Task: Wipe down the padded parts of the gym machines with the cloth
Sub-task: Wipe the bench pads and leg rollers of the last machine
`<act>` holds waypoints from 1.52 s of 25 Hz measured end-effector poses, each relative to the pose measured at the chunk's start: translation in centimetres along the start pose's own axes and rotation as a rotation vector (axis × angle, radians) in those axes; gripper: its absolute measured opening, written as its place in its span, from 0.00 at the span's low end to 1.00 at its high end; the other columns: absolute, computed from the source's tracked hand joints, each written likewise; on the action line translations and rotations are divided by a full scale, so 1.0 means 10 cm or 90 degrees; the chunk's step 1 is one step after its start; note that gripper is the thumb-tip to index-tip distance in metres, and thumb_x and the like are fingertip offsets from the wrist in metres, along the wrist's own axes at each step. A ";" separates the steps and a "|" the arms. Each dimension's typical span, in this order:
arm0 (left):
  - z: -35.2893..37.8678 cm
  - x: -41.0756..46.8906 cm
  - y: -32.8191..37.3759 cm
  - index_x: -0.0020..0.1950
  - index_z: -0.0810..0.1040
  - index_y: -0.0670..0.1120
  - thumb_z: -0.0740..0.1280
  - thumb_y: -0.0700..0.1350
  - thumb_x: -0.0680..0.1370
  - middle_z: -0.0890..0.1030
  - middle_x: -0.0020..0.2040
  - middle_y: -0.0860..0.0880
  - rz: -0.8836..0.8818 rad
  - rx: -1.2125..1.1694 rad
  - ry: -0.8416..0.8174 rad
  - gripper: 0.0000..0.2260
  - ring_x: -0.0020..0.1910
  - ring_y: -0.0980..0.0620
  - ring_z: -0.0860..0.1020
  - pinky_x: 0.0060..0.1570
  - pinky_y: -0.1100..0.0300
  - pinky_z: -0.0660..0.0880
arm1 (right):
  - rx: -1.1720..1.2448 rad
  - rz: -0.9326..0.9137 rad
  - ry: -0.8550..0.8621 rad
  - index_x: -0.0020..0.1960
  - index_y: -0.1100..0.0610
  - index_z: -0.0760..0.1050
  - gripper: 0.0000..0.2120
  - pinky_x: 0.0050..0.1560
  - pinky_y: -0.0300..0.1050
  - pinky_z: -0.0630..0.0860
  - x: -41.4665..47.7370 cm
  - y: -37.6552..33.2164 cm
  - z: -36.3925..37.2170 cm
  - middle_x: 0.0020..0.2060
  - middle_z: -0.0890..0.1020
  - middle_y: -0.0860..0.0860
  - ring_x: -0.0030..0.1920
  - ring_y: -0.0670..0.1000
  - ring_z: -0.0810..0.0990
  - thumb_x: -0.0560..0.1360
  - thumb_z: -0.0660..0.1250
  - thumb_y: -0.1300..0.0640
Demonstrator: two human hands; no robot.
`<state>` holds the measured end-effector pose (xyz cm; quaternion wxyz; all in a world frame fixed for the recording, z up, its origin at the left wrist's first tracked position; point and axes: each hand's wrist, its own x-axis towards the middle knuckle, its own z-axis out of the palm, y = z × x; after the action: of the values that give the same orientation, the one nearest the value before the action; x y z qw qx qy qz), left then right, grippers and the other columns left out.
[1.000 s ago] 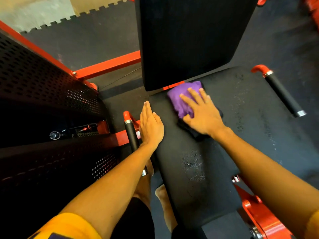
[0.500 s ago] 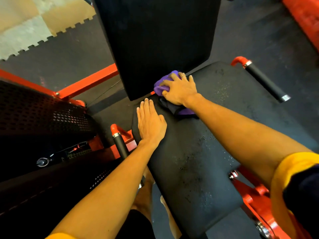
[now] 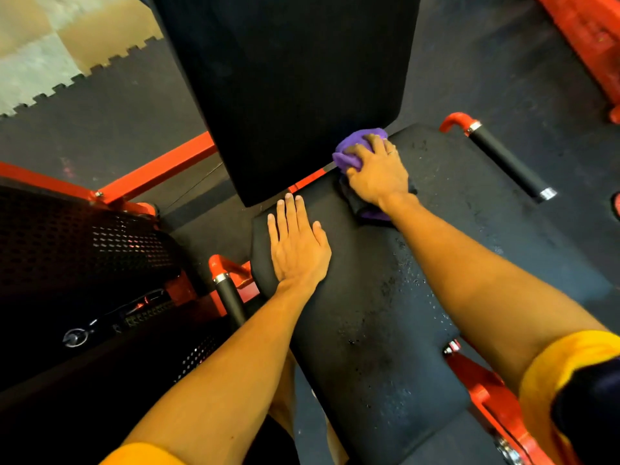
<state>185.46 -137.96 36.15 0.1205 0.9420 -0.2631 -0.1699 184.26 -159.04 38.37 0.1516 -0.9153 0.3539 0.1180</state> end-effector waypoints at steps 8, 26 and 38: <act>-0.02 0.01 0.02 0.83 0.55 0.44 0.50 0.49 0.82 0.56 0.83 0.45 0.002 0.019 -0.007 0.29 0.82 0.47 0.52 0.81 0.47 0.48 | 0.076 -0.091 0.009 0.72 0.48 0.75 0.25 0.69 0.60 0.71 -1.19 -0.15 0.21 0.79 0.66 0.54 0.77 0.65 0.63 0.76 0.66 0.47; 0.02 0.01 0.00 0.83 0.56 0.45 0.43 0.52 0.81 0.57 0.83 0.47 -0.011 0.043 0.012 0.30 0.82 0.50 0.53 0.81 0.49 0.48 | 0.089 -0.053 0.054 0.76 0.46 0.71 0.28 0.79 0.62 0.56 -0.55 0.15 0.13 0.81 0.60 0.52 0.80 0.66 0.54 0.77 0.69 0.44; -0.05 0.01 0.03 0.82 0.56 0.43 0.44 0.52 0.81 0.57 0.82 0.45 0.000 0.069 -0.005 0.30 0.82 0.47 0.54 0.81 0.47 0.49 | 0.115 0.007 0.095 0.75 0.49 0.72 0.26 0.76 0.66 0.62 -1.21 0.23 0.20 0.80 0.63 0.55 0.79 0.69 0.57 0.77 0.65 0.48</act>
<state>185.55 -138.20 36.66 0.0682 0.9465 -0.2721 -0.1594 173.77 -152.58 40.00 0.2058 -0.9022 0.3787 0.0179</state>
